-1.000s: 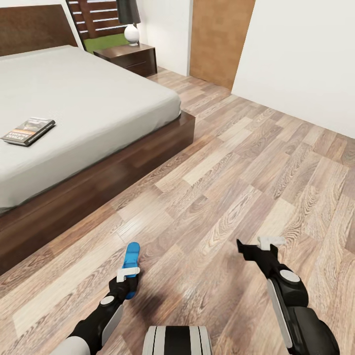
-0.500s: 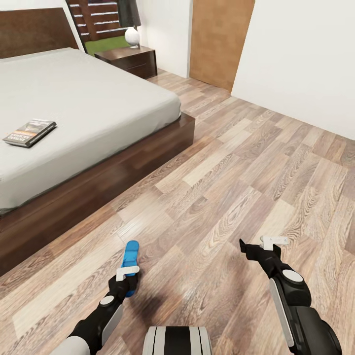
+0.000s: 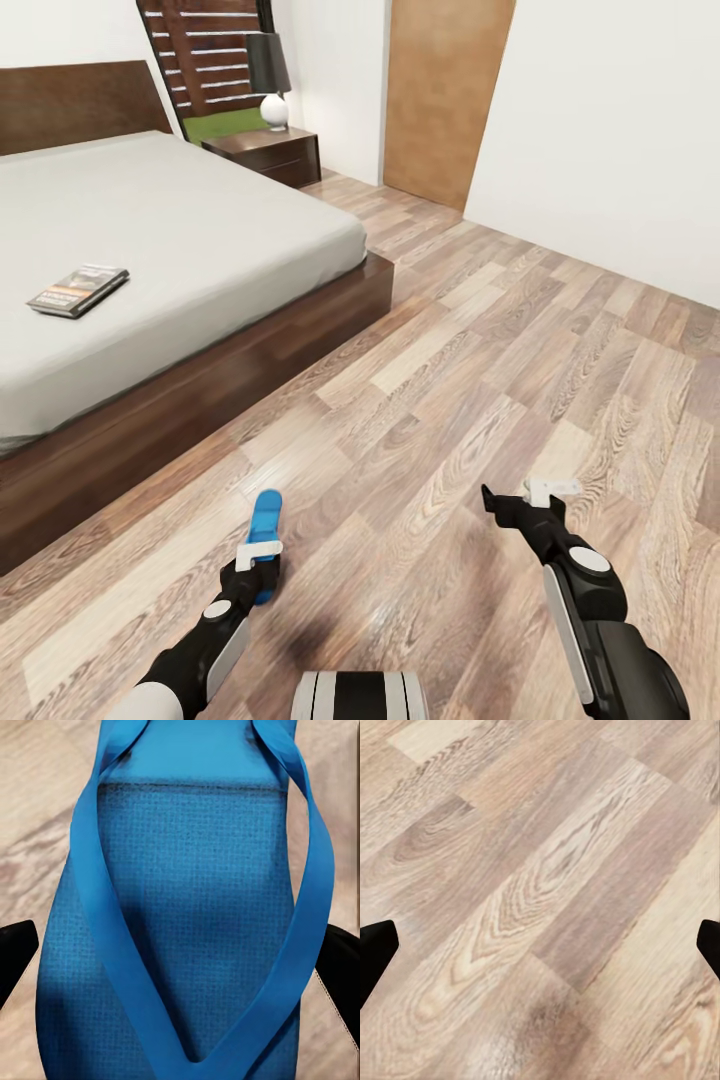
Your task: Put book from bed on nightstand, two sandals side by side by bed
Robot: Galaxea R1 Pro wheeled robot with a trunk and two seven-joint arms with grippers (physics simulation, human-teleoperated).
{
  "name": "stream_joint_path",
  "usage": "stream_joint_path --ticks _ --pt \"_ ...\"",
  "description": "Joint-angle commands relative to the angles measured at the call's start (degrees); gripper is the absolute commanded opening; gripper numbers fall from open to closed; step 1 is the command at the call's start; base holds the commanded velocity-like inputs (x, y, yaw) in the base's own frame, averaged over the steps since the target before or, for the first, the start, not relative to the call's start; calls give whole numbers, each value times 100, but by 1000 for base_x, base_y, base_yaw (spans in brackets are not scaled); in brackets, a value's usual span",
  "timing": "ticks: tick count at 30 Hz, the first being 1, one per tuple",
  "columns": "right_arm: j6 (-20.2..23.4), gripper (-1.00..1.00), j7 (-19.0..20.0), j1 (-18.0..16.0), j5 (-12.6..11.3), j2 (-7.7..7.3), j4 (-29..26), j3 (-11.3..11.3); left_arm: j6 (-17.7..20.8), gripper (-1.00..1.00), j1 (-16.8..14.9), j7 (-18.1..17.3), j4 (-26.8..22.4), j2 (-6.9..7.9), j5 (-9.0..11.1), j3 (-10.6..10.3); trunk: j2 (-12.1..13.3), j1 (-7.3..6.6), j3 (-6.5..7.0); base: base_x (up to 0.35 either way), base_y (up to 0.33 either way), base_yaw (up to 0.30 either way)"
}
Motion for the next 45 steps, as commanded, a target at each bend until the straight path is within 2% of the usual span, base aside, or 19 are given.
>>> stream_joint_path --ticks 1,7,11,14,23,41,45 --pt "26 100 22 0 40 6 -7 2 -23 -100 -3 49 5 6 58 -49 0 -3 19 0 0 0" --pt "-1 100 161 7 40 13 -7 20 -22 -100 -3 48 6 6 56 -50 8 -19 152 0 0 0" --pt "-12 100 501 12 51 14 -7 6 -21 -100 -3 55 13 6 56 -58 14 -29 241 0 0 0" --pt "-23 100 525 13 55 21 -7 15 -21 -100 -3 56 13 6 56 -58 18 -37 307 0 0 0" --pt "-463 100 539 18 56 20 -7 21 -21 -100 -3 57 15 6 56 -59 30 -60 507 0 0 0" --pt "-525 100 538 22 49 29 -7 30 -21 -100 -3 57 16 6 48 -69 54 -106 905 0 0 0" --pt "-498 100 535 22 49 29 -7 101 -21 -100 -3 57 16 7 47 -72 59 -117 994 0 0 0"
